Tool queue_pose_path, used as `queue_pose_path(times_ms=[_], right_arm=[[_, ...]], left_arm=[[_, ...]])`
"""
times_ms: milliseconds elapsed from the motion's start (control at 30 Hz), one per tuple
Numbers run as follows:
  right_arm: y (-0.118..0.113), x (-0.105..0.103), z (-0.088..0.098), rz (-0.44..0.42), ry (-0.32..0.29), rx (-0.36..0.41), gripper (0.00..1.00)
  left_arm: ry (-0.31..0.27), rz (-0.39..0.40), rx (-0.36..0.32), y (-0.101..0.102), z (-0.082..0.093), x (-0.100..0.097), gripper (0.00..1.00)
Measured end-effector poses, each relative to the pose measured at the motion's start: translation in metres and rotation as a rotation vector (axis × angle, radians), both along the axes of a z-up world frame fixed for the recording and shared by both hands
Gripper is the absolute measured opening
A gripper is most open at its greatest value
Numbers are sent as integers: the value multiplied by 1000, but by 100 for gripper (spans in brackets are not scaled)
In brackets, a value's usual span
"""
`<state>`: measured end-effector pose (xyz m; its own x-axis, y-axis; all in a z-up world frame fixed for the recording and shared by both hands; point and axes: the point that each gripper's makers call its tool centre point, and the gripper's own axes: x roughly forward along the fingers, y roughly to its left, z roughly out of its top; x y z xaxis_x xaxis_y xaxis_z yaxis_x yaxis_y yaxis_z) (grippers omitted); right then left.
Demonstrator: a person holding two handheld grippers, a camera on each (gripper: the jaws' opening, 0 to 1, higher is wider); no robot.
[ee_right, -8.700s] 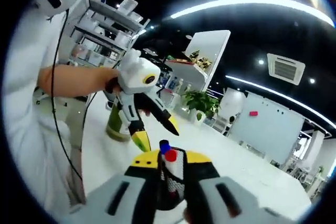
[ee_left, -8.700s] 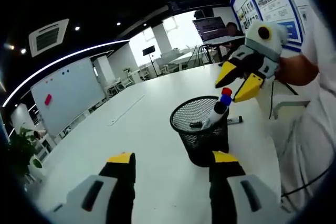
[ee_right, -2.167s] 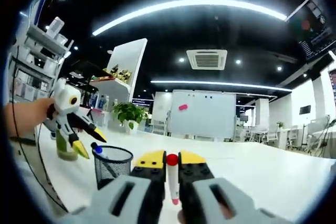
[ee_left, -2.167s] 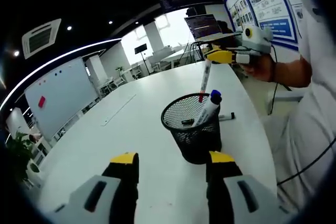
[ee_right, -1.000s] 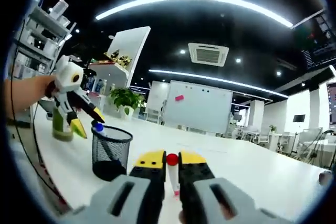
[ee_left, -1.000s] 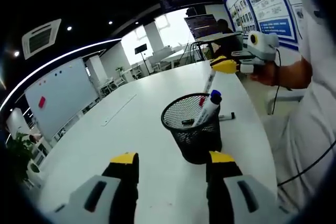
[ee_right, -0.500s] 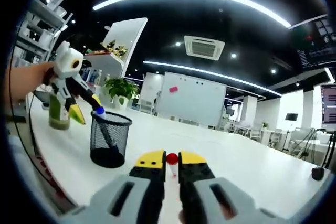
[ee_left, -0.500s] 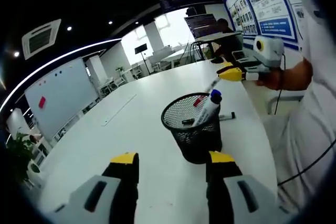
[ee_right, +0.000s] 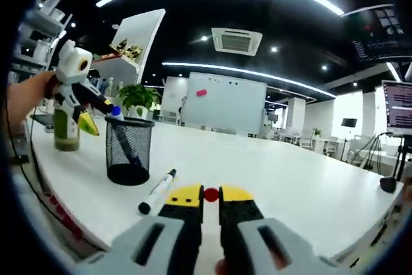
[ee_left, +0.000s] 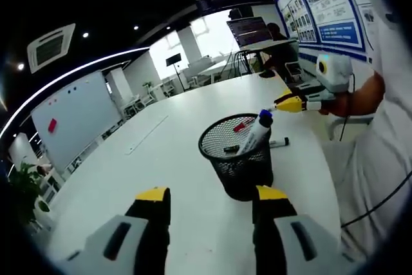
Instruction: Pick up the whiteboard markers from the pen holder and place them facing the whiteboard neatly
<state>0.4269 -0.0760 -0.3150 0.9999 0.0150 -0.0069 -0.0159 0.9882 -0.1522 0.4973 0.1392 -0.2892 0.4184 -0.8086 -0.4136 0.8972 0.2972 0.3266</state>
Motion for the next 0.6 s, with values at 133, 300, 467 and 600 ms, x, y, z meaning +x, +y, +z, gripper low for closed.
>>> queue_pose_path(times_ms=[133, 300, 467, 600], right_arm=[[0, 0, -9, -12, 26, 19, 9], [1, -1, -18, -20, 60, 40, 9], [0, -2, -23, -30, 82, 55, 9], [1, -2, -33, -40, 120, 113, 9]], left_arm=[[0, -1, 0, 0, 0, 0, 52], [0, 1, 0, 1, 0, 1, 52], [0, 1, 1, 1, 0, 1, 52], [-1, 1, 0, 1, 0, 2, 52]])
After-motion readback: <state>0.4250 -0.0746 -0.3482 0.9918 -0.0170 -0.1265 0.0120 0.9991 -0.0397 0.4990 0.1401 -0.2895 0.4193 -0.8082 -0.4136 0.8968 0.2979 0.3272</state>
